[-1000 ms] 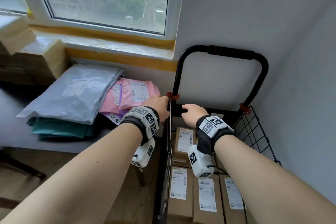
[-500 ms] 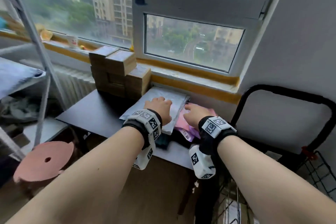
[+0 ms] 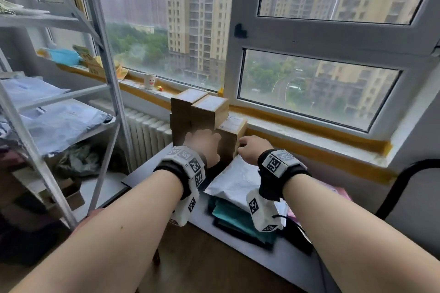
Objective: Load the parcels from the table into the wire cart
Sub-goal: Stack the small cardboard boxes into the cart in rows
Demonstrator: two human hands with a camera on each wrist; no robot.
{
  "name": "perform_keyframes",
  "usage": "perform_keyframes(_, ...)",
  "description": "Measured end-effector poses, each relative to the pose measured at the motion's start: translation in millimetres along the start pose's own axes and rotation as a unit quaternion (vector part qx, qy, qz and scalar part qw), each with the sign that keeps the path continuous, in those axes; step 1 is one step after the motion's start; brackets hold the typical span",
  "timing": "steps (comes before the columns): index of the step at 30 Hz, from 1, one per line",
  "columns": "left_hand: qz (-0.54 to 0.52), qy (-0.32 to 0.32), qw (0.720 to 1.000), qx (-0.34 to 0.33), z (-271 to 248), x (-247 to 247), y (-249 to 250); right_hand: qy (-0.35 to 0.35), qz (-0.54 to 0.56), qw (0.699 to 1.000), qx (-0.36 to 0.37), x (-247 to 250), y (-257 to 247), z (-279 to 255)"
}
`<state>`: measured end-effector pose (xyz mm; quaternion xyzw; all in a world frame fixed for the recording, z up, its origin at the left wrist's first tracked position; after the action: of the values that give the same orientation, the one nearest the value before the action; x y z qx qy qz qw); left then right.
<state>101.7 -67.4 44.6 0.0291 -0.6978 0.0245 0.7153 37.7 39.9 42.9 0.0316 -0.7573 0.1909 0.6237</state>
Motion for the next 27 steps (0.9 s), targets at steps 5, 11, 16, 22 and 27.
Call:
perform_keyframes(5, 0.022, 0.002, 1.000, 0.006, 60.5, 8.1, -55.7, 0.000, -0.006, 1.000, 0.004, 16.9, -37.6, 69.3)
perform_keyframes(11, 0.023, 0.014, 0.999, 0.019, 134.1, 23.1, -116.9, 0.017, -0.005, 1.000, 0.020, 34.5, -75.7, 147.8)
perform_keyframes(16, 0.022, -0.015, 1.000, 0.008, 175.5, 5.6, -150.1, -0.013, -0.002, 1.000, -0.007, 11.0, -96.0, 197.2)
perform_keyframes(22, 0.016, -0.022, 0.999, -0.025, 214.3, -0.4, -180.3, -0.013, 0.020, 0.999, -0.049, 3.5, -106.5, 237.5)
perform_keyframes(27, 0.006, -0.013, 0.999, -0.033, 238.0, -0.3, -213.8, -0.005, 0.054, 0.996, -0.072, 5.6, -123.3, 256.7)
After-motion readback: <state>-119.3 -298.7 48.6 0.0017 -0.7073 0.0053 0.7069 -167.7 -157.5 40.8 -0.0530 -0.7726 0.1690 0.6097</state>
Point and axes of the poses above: each hand's wrist, its own z-axis towards the middle knuckle, its own x-axis out of the back of the hand, y = z × x, the point moved 7 cm from there along z, towards the middle knuckle, and after that the axes turned 12 degrees about -x, right-handed, at the moved point
